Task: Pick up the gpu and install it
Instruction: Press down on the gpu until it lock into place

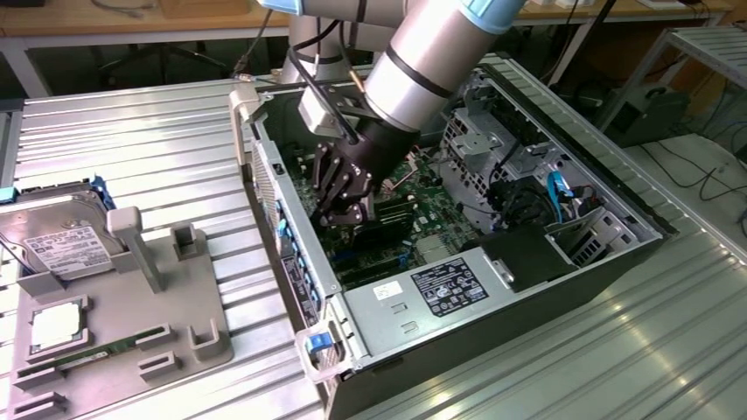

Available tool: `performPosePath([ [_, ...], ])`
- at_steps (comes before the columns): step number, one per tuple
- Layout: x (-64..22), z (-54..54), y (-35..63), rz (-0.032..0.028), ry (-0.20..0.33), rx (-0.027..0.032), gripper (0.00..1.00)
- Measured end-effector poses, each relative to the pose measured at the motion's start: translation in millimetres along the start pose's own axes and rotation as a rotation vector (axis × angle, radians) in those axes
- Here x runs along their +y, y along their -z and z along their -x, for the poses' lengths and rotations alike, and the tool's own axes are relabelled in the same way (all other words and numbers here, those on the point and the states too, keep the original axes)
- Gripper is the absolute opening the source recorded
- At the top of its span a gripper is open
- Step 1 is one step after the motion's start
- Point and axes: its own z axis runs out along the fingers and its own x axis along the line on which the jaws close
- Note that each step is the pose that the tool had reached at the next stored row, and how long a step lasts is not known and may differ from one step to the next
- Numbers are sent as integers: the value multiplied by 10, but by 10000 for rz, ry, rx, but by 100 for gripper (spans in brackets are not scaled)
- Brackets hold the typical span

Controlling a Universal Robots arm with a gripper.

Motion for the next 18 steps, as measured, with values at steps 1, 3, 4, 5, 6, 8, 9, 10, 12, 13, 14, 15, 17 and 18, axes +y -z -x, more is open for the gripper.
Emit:
performPosePath([
  [1, -6, 0, -6, 1, 0, 0, 11],
  [3, -10, 0, -14, 10, -2, 1, 11],
  [4, -11, 0, -16, 13, -1, 2, 11],
  [5, -12, 0, -17, 18, -2, 4, 11],
  [6, -12, 0, -18, 28, -1, 3, 11],
  [8, -13, 0, -18, 62, 0, 1, 11],
  [9, -15, 1, -24, 82, 0, -3, 11],
  [10, -19, 2, -31, 102, -2, 1, 11],
  [12, -24, 3, -42, 165, -1, 1, 11],
  [13, -26, 3, -47, 180, -1, 0, 11],
  [14, -29, 4, -53, 191, -2, 0, 11],
  [15, -33, 4, -61, 200, -2, -1, 11],
  [17, -48, 5, -86, 218, -4, 3, 11],
  [18, -59, 5, -98, 219, -5, 7, 11],
])
